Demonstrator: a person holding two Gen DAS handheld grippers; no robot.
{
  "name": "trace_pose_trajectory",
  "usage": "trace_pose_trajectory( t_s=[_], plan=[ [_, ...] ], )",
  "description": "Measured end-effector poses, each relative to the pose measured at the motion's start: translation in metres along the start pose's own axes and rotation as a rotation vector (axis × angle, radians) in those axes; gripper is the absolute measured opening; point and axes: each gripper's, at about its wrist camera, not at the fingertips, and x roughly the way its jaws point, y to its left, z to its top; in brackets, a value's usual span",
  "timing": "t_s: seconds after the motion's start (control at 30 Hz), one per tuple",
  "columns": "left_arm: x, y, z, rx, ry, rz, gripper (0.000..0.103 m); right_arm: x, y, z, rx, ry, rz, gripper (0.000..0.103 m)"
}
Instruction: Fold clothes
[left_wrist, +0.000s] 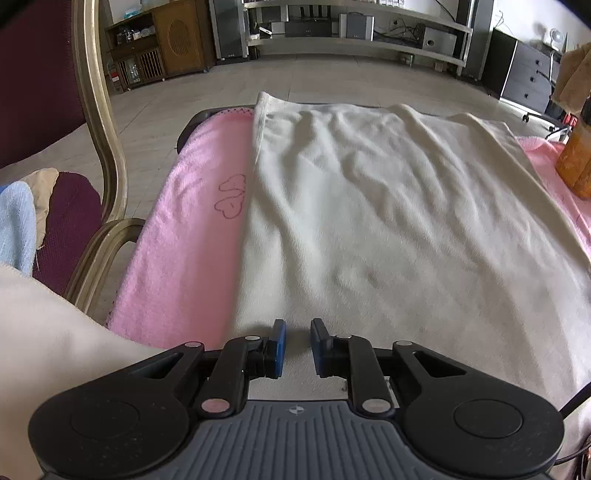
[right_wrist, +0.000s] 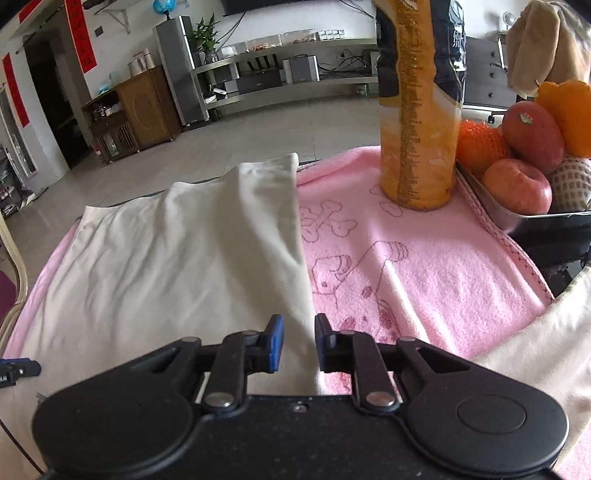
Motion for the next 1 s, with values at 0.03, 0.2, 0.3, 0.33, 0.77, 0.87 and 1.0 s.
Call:
trace_pose_trajectory(
  t_s=[0.03, 0.2, 0.3, 0.33, 0.77, 0.87, 1.0],
  plan=[
    [-0.001, 0.000, 0.000, -0.001, -0.005, -0.001, 0.017, 0.000, -0.001, 0.001, 0.003, 0.002, -0.001, 0.017],
    [0.001, -0.005, -0.001, 0.018, 0.005, -0.001, 0.018, -0.001, -0.004, 0.001, 0.026, 0.013, 0.010, 0.017],
    [0.003, -0.005, -0.002, 0.022, 0.013, 0.001, 0.019, 0.000, -0.003, 0.000, 0.029, 0.016, 0.014, 0.017],
    [0.003, -0.005, -0.002, 0.023, 0.012, 0.002, 0.019, 0.000, -0.003, 0.000, 0.030, 0.016, 0.014, 0.017],
    [0.003, -0.007, -0.002, 0.035, 0.010, 0.006, 0.019, 0.025, 0.003, -0.013, 0.045, 0.181, 0.178, 0.004],
    [0.002, -0.007, -0.001, 0.035, 0.011, 0.033, 0.023, 0.023, -0.003, -0.009, 0.066, 0.165, 0.075, 0.000],
    [-0.018, -0.009, 0.003, 0.048, -0.090, 0.158, 0.010, 0.010, -0.004, -0.004, 0.026, 0.084, -0.087, 0.004]
  ],
)
